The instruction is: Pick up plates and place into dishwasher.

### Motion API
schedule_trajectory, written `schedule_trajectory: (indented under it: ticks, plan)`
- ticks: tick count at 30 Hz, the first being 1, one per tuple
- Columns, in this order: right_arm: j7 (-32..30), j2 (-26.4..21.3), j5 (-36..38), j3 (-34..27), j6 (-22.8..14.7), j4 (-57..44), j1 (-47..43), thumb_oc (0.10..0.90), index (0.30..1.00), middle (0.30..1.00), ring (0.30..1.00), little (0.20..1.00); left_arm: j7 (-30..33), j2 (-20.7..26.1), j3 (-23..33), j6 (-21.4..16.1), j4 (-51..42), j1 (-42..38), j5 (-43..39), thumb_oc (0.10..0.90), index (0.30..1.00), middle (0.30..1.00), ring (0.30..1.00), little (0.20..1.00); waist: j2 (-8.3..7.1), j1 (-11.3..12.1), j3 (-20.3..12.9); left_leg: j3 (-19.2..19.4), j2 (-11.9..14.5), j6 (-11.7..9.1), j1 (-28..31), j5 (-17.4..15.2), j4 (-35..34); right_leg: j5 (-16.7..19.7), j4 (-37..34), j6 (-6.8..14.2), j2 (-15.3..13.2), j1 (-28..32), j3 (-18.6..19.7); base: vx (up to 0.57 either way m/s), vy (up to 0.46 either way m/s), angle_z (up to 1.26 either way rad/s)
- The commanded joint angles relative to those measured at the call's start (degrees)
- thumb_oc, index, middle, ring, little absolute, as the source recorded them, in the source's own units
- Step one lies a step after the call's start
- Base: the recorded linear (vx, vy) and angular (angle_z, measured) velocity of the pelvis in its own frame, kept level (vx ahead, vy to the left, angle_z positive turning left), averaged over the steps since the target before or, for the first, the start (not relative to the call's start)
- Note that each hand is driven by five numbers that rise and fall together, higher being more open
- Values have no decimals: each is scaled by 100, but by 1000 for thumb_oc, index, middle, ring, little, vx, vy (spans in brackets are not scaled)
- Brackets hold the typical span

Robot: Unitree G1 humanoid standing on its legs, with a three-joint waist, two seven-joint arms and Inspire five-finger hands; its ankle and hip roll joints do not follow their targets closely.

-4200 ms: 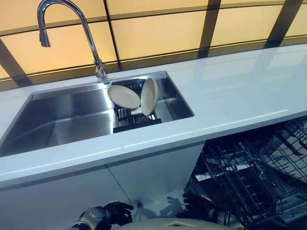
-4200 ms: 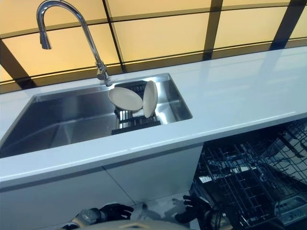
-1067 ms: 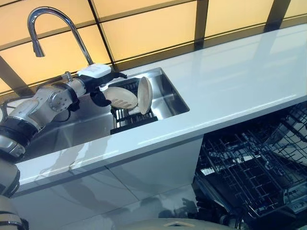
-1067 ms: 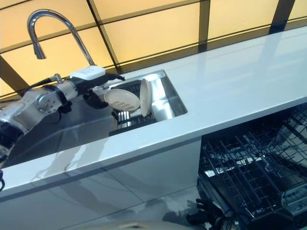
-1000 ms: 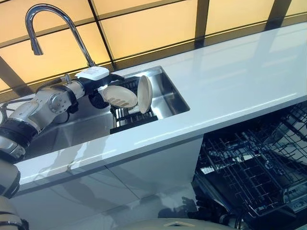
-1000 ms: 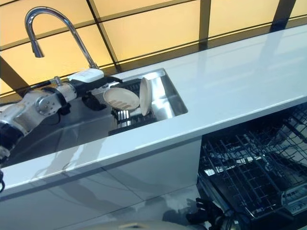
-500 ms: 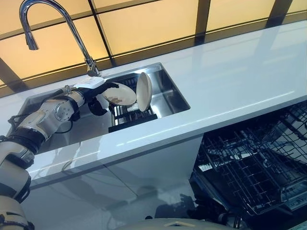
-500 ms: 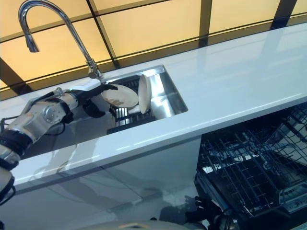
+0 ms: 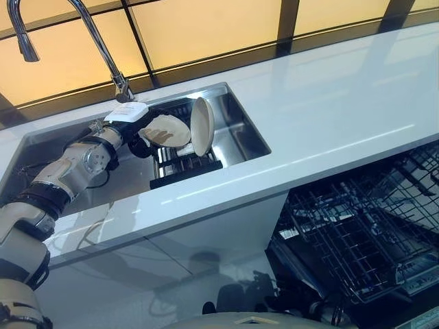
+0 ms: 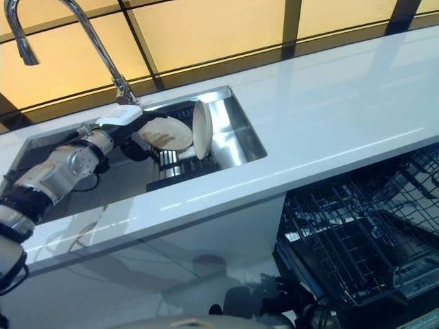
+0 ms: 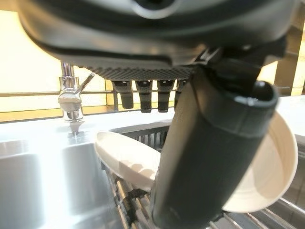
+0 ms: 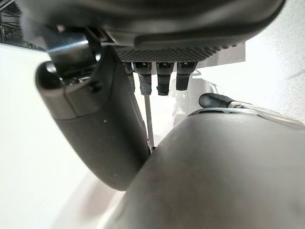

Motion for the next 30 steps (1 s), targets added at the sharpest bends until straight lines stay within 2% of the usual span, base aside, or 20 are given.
schedule_trajectory:
  ticks: [1,21,30]
  plan:
    - [29,-67,-245,126,-71,2,281,800,900,900,900,900,582,153,1055,61,541,-686,94,800,900,900,900,900,23,-93,62,462,-531,454,233,-1046,40,-372,34,307,262,-50,534,17,28,-8]
    - [-85,-38,-153,113,-155,-71,206,800,900,900,900,900,544,-226,1048,482,462,-581,331,800,900,900,900,900,25,-143,305,510,-531,493,59,-1011,40,-282,34,351,232,-257,688,2,6,-3]
    - [-98,-115,-71,141,-211,-158,81,800,900,900,900,900,703,-307,970,623,617,-701,462,800,900,900,900,900,14,-184,519,551,-516,486,-63,-970,40,-239,34,343,217,-383,719,-1,4,-4]
